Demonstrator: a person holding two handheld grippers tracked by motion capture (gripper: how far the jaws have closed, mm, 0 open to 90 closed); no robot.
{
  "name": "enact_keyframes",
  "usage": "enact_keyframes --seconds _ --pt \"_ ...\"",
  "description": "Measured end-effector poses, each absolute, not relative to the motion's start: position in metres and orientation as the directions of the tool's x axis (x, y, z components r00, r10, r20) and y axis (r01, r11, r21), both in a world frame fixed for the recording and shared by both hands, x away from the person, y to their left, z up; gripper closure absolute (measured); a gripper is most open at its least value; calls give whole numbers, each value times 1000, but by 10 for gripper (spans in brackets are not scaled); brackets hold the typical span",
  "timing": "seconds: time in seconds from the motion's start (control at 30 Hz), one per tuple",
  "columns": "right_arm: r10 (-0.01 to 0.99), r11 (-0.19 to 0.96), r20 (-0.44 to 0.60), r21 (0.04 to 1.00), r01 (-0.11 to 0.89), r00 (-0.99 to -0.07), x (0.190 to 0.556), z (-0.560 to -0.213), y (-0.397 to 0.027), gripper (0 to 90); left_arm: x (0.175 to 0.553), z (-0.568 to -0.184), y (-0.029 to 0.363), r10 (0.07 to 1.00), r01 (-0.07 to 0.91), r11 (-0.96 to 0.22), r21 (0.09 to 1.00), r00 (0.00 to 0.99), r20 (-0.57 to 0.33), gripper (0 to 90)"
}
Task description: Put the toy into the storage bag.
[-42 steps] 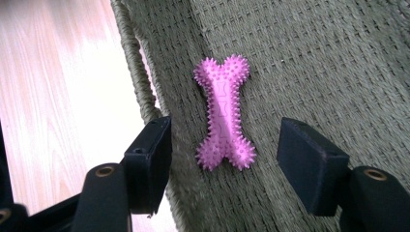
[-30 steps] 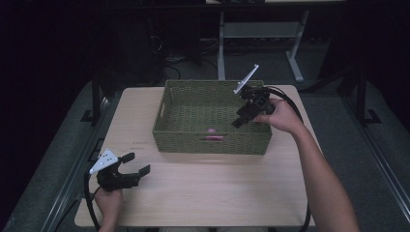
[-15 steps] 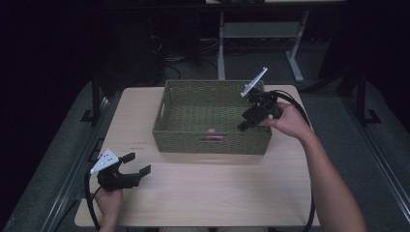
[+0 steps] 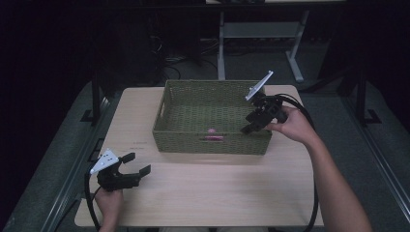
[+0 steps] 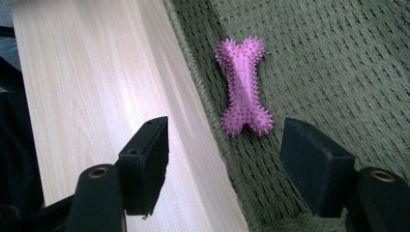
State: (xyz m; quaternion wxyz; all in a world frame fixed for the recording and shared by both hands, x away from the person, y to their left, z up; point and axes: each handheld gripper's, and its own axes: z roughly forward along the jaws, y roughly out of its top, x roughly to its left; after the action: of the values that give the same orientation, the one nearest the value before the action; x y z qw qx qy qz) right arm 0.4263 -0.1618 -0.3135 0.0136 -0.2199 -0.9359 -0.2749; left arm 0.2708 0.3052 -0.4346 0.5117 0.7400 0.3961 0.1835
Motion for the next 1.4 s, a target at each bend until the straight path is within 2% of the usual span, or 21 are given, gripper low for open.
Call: enact_keyframes --seconds 1.4 --pt "413 735 143 531 422 -899 381 -338 -195 320 271 -435 303 772 398 -167 902 622 -132 139"
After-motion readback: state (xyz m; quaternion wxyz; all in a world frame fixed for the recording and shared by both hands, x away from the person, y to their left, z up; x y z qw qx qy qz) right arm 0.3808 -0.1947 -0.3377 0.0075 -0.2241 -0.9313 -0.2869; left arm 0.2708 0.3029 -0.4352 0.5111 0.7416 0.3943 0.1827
